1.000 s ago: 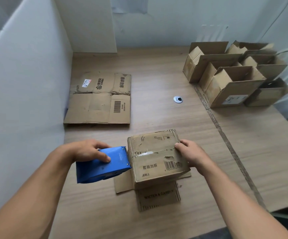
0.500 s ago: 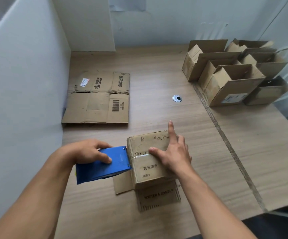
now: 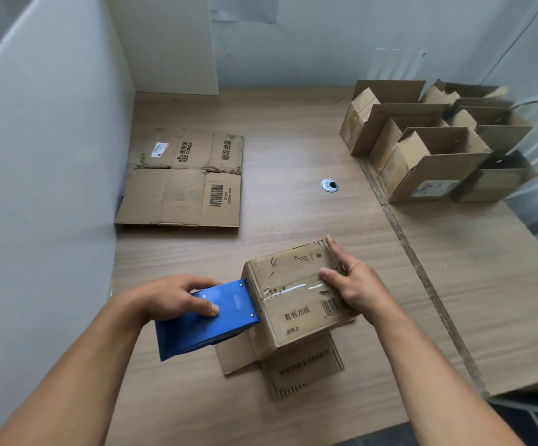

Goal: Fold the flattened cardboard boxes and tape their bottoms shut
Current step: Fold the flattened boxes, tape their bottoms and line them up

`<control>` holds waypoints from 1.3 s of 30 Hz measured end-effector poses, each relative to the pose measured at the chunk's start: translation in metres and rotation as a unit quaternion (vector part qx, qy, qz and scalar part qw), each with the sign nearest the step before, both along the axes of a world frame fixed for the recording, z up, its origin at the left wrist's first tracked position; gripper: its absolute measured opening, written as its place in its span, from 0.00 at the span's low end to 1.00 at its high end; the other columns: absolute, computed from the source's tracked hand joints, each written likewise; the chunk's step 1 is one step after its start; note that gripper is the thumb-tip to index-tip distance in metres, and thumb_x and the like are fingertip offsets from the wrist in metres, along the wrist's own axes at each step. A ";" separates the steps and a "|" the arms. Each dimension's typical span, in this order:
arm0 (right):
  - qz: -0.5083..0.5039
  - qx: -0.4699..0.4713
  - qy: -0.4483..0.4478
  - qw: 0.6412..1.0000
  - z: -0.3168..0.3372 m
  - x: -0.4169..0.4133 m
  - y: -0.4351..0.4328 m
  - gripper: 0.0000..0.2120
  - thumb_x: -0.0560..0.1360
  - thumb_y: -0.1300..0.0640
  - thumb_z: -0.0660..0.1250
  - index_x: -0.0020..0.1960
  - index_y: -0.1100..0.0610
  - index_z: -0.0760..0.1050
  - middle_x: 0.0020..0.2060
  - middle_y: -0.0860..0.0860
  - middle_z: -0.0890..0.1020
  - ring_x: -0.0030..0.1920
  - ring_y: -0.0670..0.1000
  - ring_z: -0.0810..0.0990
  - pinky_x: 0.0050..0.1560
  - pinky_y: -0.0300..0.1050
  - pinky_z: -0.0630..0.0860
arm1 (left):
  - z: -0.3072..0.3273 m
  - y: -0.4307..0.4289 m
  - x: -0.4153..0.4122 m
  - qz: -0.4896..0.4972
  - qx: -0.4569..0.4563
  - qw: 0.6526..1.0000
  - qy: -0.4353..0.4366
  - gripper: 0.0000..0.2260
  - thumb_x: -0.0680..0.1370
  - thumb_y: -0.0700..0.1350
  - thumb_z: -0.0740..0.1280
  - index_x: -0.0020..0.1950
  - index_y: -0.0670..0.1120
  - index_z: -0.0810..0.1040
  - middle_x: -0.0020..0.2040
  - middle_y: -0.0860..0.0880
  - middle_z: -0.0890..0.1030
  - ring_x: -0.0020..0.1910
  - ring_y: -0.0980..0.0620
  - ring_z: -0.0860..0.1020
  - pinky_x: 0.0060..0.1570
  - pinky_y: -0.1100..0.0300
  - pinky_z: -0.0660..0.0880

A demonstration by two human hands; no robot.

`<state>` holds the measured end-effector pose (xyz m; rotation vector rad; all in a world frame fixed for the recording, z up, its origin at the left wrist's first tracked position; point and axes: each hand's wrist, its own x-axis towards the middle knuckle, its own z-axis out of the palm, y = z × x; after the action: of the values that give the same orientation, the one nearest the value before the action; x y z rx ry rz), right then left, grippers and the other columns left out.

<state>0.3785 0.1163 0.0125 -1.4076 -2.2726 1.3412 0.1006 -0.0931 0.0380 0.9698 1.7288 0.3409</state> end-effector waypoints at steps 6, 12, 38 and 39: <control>0.000 0.012 -0.035 0.999 -0.002 -0.002 -0.004 0.38 0.79 0.51 0.69 0.78 0.34 0.48 0.74 0.54 0.69 0.73 0.54 0.69 0.73 0.47 0.64 | -0.002 -0.006 0.004 0.009 0.011 1.000 0.023 0.21 0.65 0.57 0.71 0.58 0.64 0.81 0.51 0.61 0.84 0.51 0.58 0.81 0.56 0.59 0.75; 0.062 0.405 -0.098 0.907 -0.021 -0.014 -0.076 0.23 0.77 0.46 0.60 0.65 0.57 0.78 0.64 0.58 0.77 0.65 0.61 0.73 0.59 0.62 0.76 | -0.005 -0.014 0.011 0.019 0.009 0.998 0.051 0.20 0.68 0.57 0.72 0.60 0.64 0.79 0.53 0.60 0.83 0.53 0.58 0.80 0.60 0.56 0.74; 0.311 0.397 -0.175 0.846 -0.028 -0.011 -0.103 0.38 0.79 0.29 0.46 0.80 0.51 0.57 0.79 0.50 0.58 0.79 0.53 0.58 0.72 0.55 0.55 | -0.013 -0.054 0.011 0.076 0.011 0.995 -0.057 0.18 0.67 0.57 0.72 0.56 0.62 0.82 0.50 0.57 0.85 0.50 0.55 0.83 0.55 0.58 0.76; 0.315 0.396 -0.174 0.845 -0.029 -0.012 -0.103 0.38 0.79 0.29 0.46 0.80 0.51 0.57 0.79 0.50 0.58 0.79 0.52 0.58 0.72 0.55 0.55 | -0.010 -0.052 0.010 0.067 0.002 0.996 -0.055 0.16 0.67 0.58 0.72 0.54 0.62 0.82 0.49 0.57 0.85 0.50 0.55 0.83 0.54 0.58 0.76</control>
<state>0.3667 0.0134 -0.0161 -0.6552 -3.1185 0.0624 0.1106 -0.1456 0.0276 0.8249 1.6971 0.4766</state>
